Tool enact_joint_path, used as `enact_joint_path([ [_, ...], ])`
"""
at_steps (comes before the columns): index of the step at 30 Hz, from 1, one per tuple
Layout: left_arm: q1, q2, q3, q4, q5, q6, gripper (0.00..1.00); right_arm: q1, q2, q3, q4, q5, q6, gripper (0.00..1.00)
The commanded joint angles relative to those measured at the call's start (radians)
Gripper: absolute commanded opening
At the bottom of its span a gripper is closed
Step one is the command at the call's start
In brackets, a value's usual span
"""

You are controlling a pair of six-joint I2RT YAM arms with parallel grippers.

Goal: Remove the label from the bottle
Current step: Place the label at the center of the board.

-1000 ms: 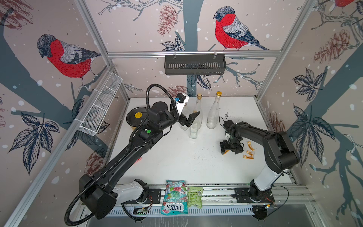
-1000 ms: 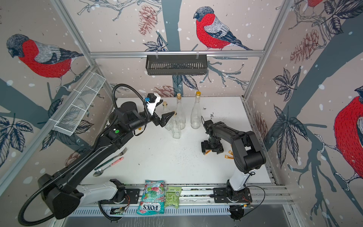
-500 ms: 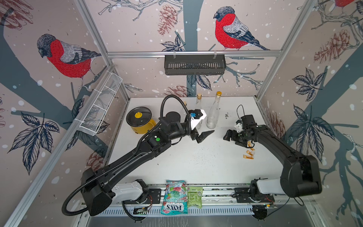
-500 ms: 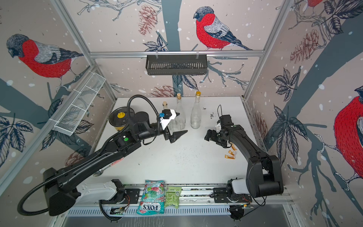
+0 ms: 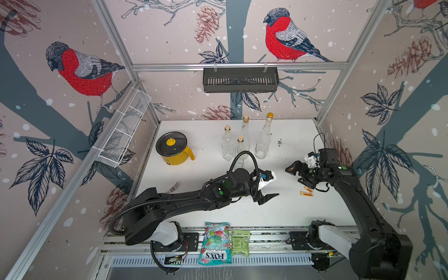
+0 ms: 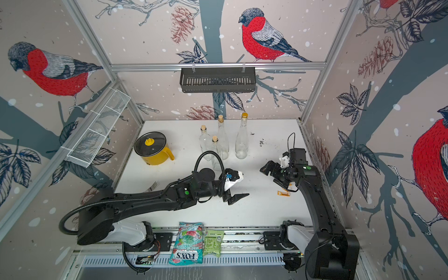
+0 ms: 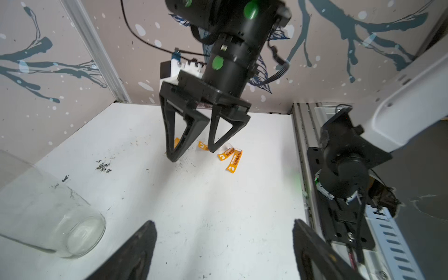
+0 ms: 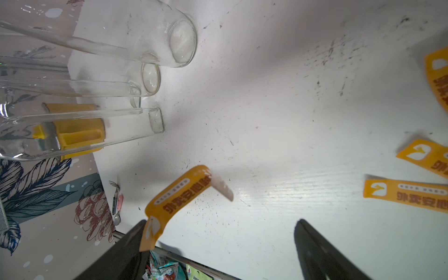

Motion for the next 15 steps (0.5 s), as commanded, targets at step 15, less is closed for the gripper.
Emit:
enact_joint_path([
  [15, 0.006, 0.338, 0.132, 0.378, -0.113, -0.139, 0.64, -0.005, -0.111, -0.056, 0.003, -0.171, 0.080, 0.93],
])
